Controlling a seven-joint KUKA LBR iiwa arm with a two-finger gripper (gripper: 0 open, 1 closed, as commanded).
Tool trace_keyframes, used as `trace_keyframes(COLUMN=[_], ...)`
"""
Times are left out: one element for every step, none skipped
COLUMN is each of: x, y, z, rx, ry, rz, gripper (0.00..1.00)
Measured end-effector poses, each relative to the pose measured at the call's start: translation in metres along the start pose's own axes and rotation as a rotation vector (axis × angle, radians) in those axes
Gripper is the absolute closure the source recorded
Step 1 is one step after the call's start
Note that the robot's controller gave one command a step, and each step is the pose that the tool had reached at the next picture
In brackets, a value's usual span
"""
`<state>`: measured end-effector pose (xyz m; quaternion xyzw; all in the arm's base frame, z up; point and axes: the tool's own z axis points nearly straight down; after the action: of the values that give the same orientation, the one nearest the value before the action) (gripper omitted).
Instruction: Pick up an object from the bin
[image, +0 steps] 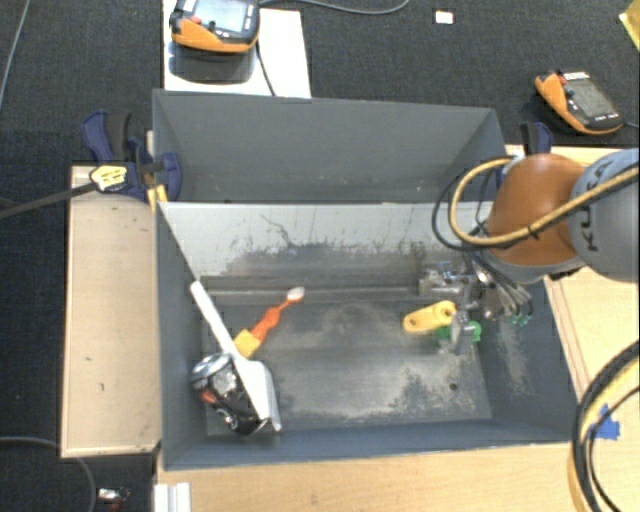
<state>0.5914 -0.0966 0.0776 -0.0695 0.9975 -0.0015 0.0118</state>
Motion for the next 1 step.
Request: trace_keyframes(x=[-0.0027], y=[-0.003], z=[0.0055], rx=[-0.001], ry=[0.003], rz=[0.031], gripper=[1.0])
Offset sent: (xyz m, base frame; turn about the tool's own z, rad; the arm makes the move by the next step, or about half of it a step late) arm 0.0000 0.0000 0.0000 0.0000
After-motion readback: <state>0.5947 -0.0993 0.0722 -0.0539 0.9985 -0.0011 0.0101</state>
